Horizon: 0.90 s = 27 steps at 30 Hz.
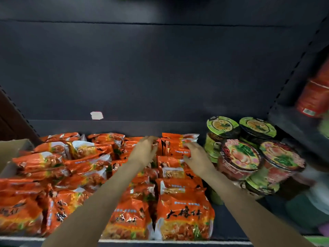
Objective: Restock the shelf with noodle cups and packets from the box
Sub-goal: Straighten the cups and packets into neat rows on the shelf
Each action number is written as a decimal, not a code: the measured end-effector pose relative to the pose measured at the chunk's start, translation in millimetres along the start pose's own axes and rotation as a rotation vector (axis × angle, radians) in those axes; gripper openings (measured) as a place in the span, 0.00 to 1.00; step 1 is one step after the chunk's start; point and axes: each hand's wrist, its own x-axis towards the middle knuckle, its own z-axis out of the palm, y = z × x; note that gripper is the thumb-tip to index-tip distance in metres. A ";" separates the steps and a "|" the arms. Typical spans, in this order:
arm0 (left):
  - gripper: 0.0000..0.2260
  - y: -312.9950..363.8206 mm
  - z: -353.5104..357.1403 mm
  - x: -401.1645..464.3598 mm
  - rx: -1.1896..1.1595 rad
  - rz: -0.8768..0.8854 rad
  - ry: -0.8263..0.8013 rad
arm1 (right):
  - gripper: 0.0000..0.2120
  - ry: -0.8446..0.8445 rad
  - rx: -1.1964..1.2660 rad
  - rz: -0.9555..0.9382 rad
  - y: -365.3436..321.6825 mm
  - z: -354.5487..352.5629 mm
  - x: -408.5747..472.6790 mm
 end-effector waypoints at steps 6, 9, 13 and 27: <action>0.21 -19.7 11.6 38.6 -0.053 0.039 -0.162 | 0.30 -0.048 -0.099 0.060 4.0 13.7 30.2; 0.23 -22.3 20.8 51.4 -0.055 0.064 -0.218 | 0.31 -0.089 -0.162 0.071 6.1 17.0 39.9; 0.24 -29.7 25.9 59.1 -0.121 0.069 -0.191 | 0.30 -0.110 -0.271 0.123 6.7 14.8 47.1; 0.23 -23.1 27.6 70.3 -0.352 0.172 -0.175 | 0.26 0.164 -0.390 0.190 -5.5 15.8 52.2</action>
